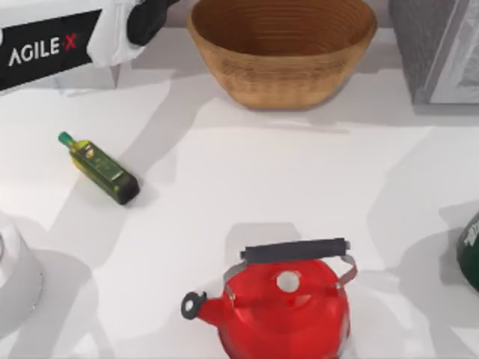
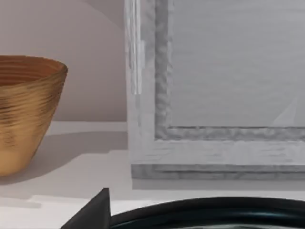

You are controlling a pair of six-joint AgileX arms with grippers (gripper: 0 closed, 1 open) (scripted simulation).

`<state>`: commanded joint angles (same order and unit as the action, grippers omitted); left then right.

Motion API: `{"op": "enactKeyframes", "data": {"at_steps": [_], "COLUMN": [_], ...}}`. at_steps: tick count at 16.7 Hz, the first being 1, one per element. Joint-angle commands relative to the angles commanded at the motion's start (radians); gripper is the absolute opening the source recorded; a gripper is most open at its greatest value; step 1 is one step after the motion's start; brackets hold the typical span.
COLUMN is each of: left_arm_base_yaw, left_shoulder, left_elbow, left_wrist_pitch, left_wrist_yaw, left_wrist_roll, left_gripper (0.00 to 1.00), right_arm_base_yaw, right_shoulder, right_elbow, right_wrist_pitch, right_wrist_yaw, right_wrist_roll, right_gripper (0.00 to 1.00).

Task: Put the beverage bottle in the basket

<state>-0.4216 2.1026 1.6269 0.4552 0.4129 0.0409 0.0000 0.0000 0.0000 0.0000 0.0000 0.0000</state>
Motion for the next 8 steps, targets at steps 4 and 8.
{"op": "enactKeyframes", "data": {"at_steps": [4, 8], "left_arm_base_yaw": [0.009, 0.009], "left_shoulder": [0.027, 0.027], "left_elbow": [0.121, 0.125], "left_wrist_pitch": [-0.111, -0.114], "left_wrist_yaw": [0.000, 0.000], "left_wrist_roll": [0.006, 0.006], "left_gripper": [0.00, 0.00], "right_arm_base_yaw": [0.000, 0.000], "right_shoulder": [0.000, 0.000], "right_elbow": [0.000, 0.000], "right_wrist_pitch": [0.000, 0.000], "right_wrist_yaw": [0.000, 0.000], "right_wrist_roll": [0.000, 0.000], "right_gripper": [1.00, 1.00]}}
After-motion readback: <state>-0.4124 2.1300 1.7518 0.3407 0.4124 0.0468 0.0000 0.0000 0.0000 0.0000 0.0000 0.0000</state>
